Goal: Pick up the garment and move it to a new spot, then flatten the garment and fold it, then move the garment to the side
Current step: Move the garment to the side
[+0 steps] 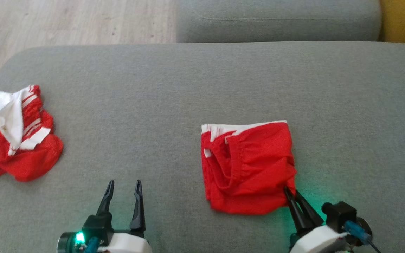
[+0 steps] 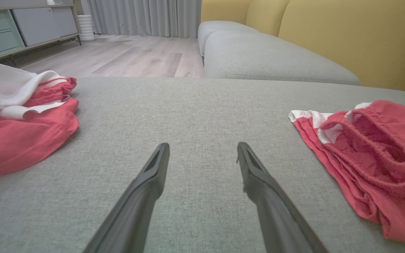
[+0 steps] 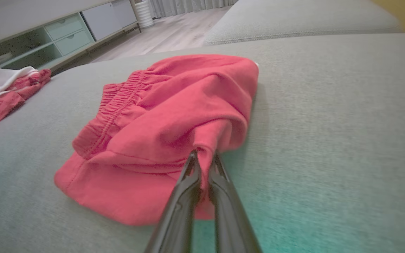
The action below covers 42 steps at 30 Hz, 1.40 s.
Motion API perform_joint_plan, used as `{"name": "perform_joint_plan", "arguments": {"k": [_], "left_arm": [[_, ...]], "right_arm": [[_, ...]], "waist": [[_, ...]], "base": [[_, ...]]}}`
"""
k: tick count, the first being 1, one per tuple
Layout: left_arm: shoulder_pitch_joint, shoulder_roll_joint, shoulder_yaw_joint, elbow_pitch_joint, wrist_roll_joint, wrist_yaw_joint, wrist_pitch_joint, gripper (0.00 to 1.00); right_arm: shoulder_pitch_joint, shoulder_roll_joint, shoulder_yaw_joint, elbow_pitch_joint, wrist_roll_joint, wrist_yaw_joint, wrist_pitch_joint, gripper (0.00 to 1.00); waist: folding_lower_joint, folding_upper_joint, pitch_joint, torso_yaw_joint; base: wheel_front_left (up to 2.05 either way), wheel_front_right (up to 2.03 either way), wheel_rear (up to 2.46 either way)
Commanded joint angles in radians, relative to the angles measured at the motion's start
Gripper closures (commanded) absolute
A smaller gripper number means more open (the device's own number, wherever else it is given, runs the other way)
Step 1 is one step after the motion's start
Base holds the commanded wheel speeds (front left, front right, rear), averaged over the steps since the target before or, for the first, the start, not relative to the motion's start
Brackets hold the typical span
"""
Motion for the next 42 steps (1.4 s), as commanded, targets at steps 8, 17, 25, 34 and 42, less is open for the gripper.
{"name": "perform_joint_plan", "arguments": {"k": [8,17,25,34,42], "left_arm": [[-0.016,0.007,0.04,-0.02,0.01,0.0,-0.005,0.0],[-0.03,0.007,0.088,-0.038,0.021,0.011,-0.005,0.0],[-0.037,0.007,0.123,-0.042,0.045,0.001,-0.005,0.0],[-0.016,0.007,0.115,-0.05,0.041,0.004,-0.005,0.0],[-0.036,0.007,0.089,-0.049,0.029,0.009,-0.005,0.0]], "right_arm": [[0.009,-0.014,-0.021,0.002,0.006,-0.001,-0.014,0.0],[-0.053,0.001,-0.122,-0.156,0.007,-0.001,-0.014,0.0],[-0.105,0.018,-0.167,-0.131,-0.062,-0.001,-0.014,0.0],[-0.106,0.023,-0.149,-0.09,-0.069,-0.001,-0.014,0.0],[-0.181,0.023,-0.083,0.009,-0.045,-0.001,-0.014,0.0]], "waist": [[0.0001,0.0,-0.013,-0.046],[0.0001,0.0,-0.024,-0.07],[0.0001,0.0,-0.044,-0.077],[0.0001,0.0,-0.048,-0.077],[0.0001,0.0,0.01,-0.069]], "base": [[0.0,0.0,0.0],[0.0,0.0,0.0],[0.0,0.0,0.0],[0.0,0.0,0.0],[0.0,0.0,0.0]]}}
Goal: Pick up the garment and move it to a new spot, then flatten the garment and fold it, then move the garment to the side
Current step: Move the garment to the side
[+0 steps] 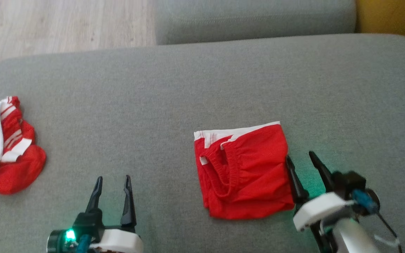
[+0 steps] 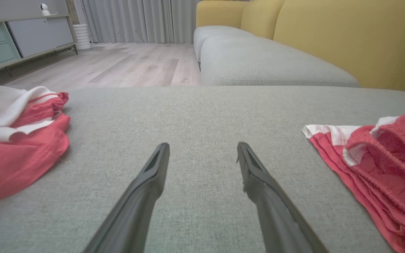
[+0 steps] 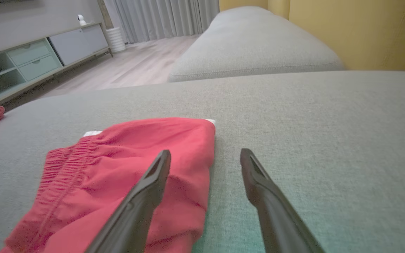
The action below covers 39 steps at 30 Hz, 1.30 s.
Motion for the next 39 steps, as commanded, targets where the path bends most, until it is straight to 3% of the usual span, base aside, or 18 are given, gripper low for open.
{"name": "perform_joint_plan", "arguments": {"k": [1,9,11,12,19,34,39], "left_arm": [[-0.038,0.007,0.018,-0.028,-0.006,0.007,-0.005,0.0],[-0.072,0.007,-0.03,-0.019,-0.019,0.016,-0.005,0.0],[-0.075,0.007,-0.031,-0.02,-0.019,0.018,-0.005,0.0],[-0.075,0.007,-0.027,-0.02,-0.019,0.018,-0.005,0.0],[-0.079,0.007,-0.008,-0.02,-0.005,0.01,-0.005,0.0],[-0.12,0.007,-0.077,-0.022,0.005,-0.023,-0.005,0.0],[-0.151,0.007,-0.128,-0.007,0.009,-0.038,-0.005,0.0]], "right_arm": [[-0.081,-0.001,0.027,-0.001,0.008,-0.001,-0.014,0.0],[-0.18,-0.001,0.076,0.264,0.013,-0.001,-0.014,0.0],[-0.192,-0.001,0.092,0.315,0.022,-0.001,-0.014,0.79],[-0.197,-0.001,0.094,0.328,0.028,-0.001,-0.014,1.0],[-0.204,-0.001,0.05,0.275,0.002,-0.001,-0.014,1.0],[-0.192,-0.001,0.182,0.181,0.058,-0.001,-0.014,1.0],[-0.181,-0.001,0.17,0.164,0.066,-0.001,-0.014,1.0]], "waist": [[-0.0001,0.0,0.027,0.008],[-0.0001,0.0,0.085,0.048],[-0.0001,0.0,0.091,0.05],[-0.0001,0.0,0.093,0.048],[-0.0001,0.0,0.084,-0.052],[-0.0001,0.0,0.059,-0.492],[-0.0001,0.0,0.087,-0.531]], "base": [[0.0,0.0,0.0],[0.0,0.0,0.0],[0.0,0.0,0.0],[0.0,0.0,0.0],[0.0,0.0,0.0],[0.0,0.0,0.0],[0.0,0.0,0.0]]}}
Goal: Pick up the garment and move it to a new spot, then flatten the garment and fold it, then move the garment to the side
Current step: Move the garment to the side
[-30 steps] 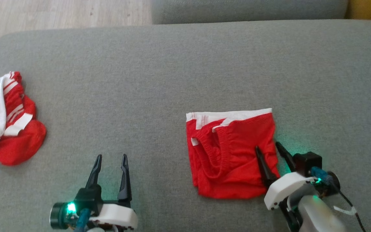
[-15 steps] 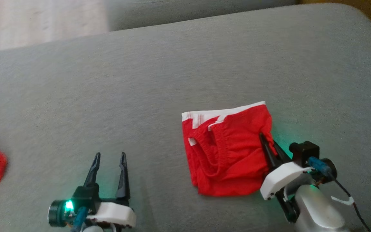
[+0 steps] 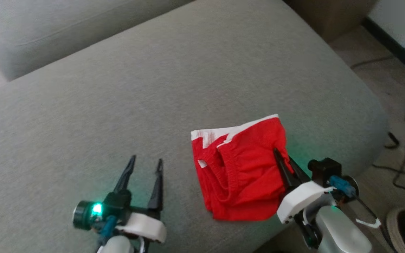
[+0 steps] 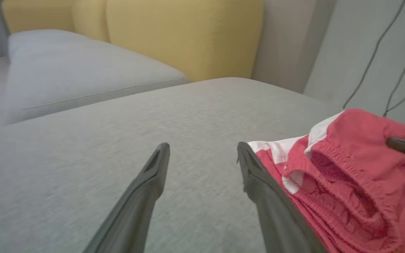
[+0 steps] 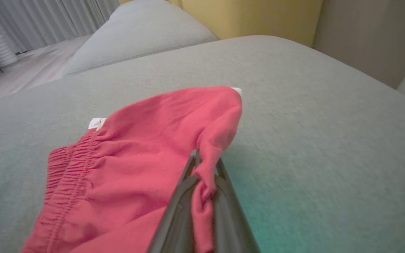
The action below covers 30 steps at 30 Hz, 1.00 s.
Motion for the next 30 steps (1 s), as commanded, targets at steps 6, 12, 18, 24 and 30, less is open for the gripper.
{"name": "perform_joint_plan", "arguments": {"k": [6,12,18,24,30], "left_arm": [[-0.053,0.004,-0.003,-0.011,0.022,-0.006,-0.005,0.0],[-0.057,0.004,-0.002,-0.003,0.037,-0.003,-0.005,0.0],[-0.081,0.004,0.013,0.002,0.068,-0.011,-0.005,0.0],[-0.123,0.004,0.015,-0.008,0.092,-0.018,-0.005,0.0],[-0.164,0.004,0.009,-0.013,0.107,-0.02,-0.005,0.0]], "right_arm": [[-0.016,0.001,0.01,-0.045,-0.02,-0.001,-0.004,1.0],[-0.1,-0.021,-0.008,-0.027,-0.101,-0.001,-0.004,1.0],[-0.266,-0.134,-0.06,0.022,-0.171,-0.001,-0.004,1.0],[-0.436,-0.267,-0.13,0.161,-0.241,-0.001,-0.004,1.0],[-0.544,-0.37,-0.241,0.328,-0.32,-0.001,-0.003,1.0]], "waist": [[0.0001,0.0,0.037,-0.022],[0.0001,0.0,0.081,0.03],[0.0001,0.0,0.146,0.104],[0.0001,0.0,0.217,0.176],[0.0001,0.0,0.264,0.23]], "base": [[0.0,0.0,0.0],[0.0,0.0,0.0],[0.0,0.0,0.0],[0.0,0.0,0.0],[0.0,0.0,0.0]]}}
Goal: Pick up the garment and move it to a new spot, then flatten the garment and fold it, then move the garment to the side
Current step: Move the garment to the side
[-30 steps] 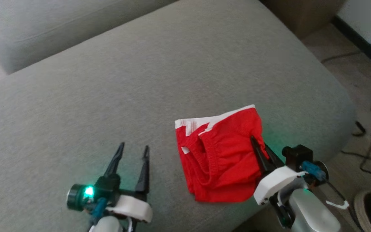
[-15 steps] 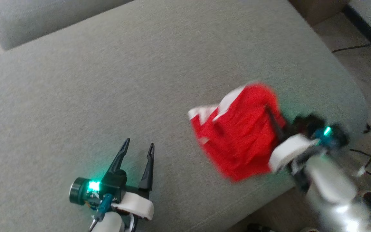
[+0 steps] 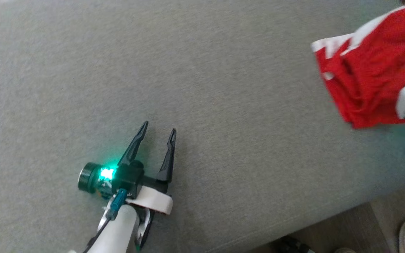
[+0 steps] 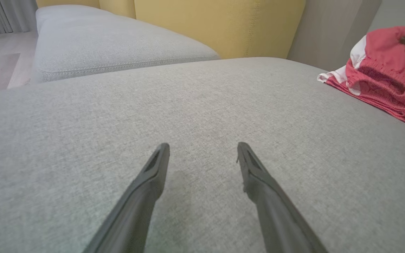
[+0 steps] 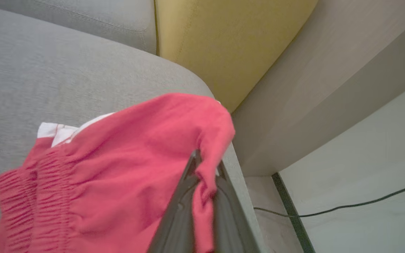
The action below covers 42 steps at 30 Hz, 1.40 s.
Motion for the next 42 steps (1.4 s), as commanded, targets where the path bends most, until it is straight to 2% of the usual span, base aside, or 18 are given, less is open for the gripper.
{"name": "perform_joint_plan", "arguments": {"k": [1,2,3,4,8,13,14,19,26,33,42], "left_arm": [[-0.029,0.008,0.035,-0.017,0.013,0.002,-0.005,0.0],[-0.032,0.008,0.036,-0.018,0.015,0.003,-0.005,0.0],[-0.035,0.008,0.038,-0.018,0.017,0.005,-0.005,0.0],[-0.037,0.008,0.041,-0.017,0.019,0.006,-0.005,0.0],[-0.042,0.008,0.057,-0.013,0.019,0.015,-0.005,0.0],[-0.041,0.008,0.077,-0.016,0.015,0.03,-0.005,0.0],[-0.041,0.008,0.077,-0.016,0.015,0.03,-0.005,0.0],[-0.027,0.008,0.103,-0.021,-0.001,0.051,-0.005,0.0],[0.009,0.008,0.147,-0.035,-0.026,0.077,-0.005,0.0],[0.068,0.008,0.199,-0.043,-0.038,0.088,-0.005,0.0],[0.123,0.008,0.237,-0.036,-0.047,0.09,-0.005,0.0]], "right_arm": [[-0.027,-0.043,-0.023,0.008,-0.026,-0.001,-0.005,1.0],[-0.036,-0.052,-0.044,0.025,-0.036,-0.001,-0.005,1.0],[-0.045,-0.057,-0.066,0.037,-0.046,-0.001,-0.005,0.65],[-0.051,-0.06,-0.087,0.041,-0.056,-0.001,-0.005,0.0],[-0.059,-0.045,-0.173,0.007,-0.076,-0.001,-0.005,0.0],[-0.013,0.029,-0.236,-0.18,-0.071,-0.001,-0.006,0.0],[-0.013,0.029,-0.236,-0.18,-0.071,-0.001,-0.006,0.0],[0.098,0.121,-0.213,-0.361,0.001,-0.001,-0.006,0.0],[0.287,0.241,-0.136,-0.514,0.096,-0.001,-0.006,0.0],[0.461,0.321,-0.095,-0.556,0.124,-0.001,-0.006,0.0],[0.564,0.338,-0.059,-0.552,0.128,-0.001,-0.006,0.0]], "waist": [[-0.0001,0.0,0.033,0.035],[-0.0001,0.0,0.037,0.039],[-0.0001,0.0,0.041,0.042],[-0.0001,0.0,0.043,0.045],[-0.0001,0.0,0.045,0.05],[-0.0001,0.0,0.021,0.061],[-0.0001,0.0,0.021,0.061],[-0.0001,0.0,-0.024,0.09],[-0.0001,0.0,-0.098,0.153],[-0.0001,0.0,-0.161,0.207],[-0.0001,0.0,-0.229,0.242]], "base": [[0.0,0.0,0.0],[0.0,0.0,0.0],[0.0,0.0,0.0],[0.0,0.0,0.0],[0.0,0.0,0.0],[0.0,0.0,0.0],[0.0,0.0,0.0],[0.0,0.0,0.0],[0.0,0.0,0.0],[0.0,0.0,0.0],[0.0,0.0,0.0]]}}
